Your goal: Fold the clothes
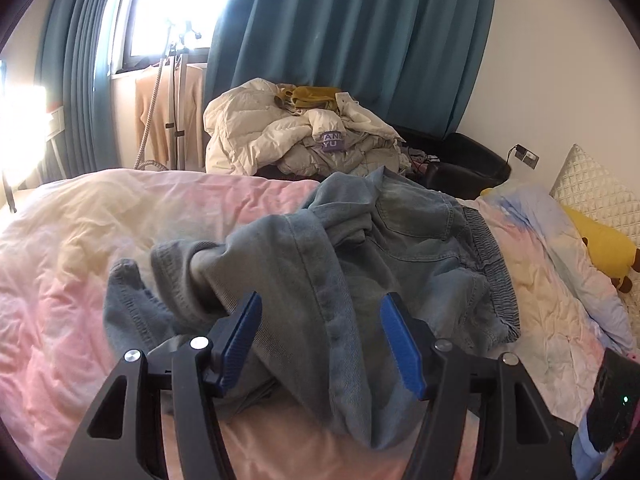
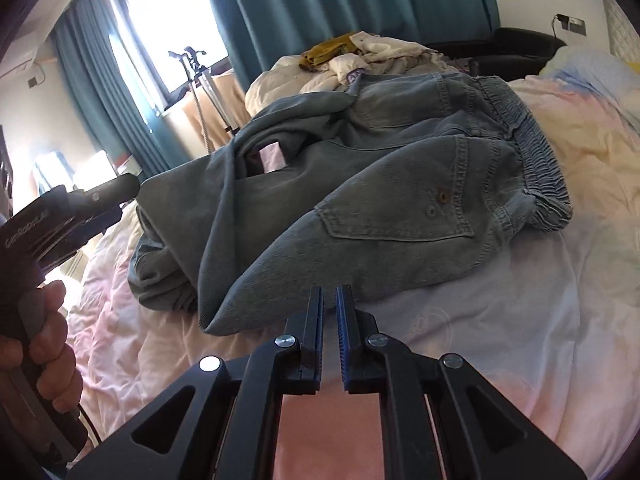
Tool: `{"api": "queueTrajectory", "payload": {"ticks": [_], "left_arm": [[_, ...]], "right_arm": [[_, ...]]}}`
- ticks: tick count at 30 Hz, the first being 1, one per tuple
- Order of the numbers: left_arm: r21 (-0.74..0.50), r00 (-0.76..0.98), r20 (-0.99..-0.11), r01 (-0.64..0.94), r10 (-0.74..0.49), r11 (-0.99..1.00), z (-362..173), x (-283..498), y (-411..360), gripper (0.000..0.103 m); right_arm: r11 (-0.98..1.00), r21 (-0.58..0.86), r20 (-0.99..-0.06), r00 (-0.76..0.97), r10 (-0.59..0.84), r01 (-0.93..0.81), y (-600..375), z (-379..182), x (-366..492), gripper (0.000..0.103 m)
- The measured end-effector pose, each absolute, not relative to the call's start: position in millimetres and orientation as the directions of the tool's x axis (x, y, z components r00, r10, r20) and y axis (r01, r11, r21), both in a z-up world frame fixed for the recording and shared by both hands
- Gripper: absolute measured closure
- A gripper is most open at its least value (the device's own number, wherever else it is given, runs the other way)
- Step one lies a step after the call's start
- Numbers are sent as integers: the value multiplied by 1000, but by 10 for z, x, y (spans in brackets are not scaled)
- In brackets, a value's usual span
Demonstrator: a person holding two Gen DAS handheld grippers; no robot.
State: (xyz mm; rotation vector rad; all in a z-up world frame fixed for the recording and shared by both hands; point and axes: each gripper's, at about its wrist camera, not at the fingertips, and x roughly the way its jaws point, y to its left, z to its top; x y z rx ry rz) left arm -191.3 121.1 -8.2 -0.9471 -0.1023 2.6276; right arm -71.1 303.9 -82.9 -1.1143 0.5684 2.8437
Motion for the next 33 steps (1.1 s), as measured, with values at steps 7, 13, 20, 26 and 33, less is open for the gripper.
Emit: {"api": "queueTrajectory", "payload": {"ticks": [7, 13, 20, 26, 33], "left_arm": [[-17, -697, -693, -239, 184, -971, -462, -2561, 1683, 42], [17, -698, -708, -171, 109, -985, -515, -2618, 1615, 98], [5, -755, -635, -214, 162, -977, -31, -1859, 1411, 99], [-68, -754, -610, -257, 244, -964, 99, -907, 1136, 100], [-122, -652, -695, -310, 304, -943, -287, -96, 1089, 99]], "right_arm": [[-894, 382, -645, -760, -76, -234, 3305, -937, -851, 95], [-877, 408, -655, -750, -89, -253, 3407, -1089, -994, 95], [-881, 408, -621, -780, -75, -240, 3407, -1012, -956, 95], [-902, 394, -558, -826, -82, -177, 3306, -771, -768, 95], [-925, 378, -494, -834, -245, 48, 2888, -537, -542, 95]]}}
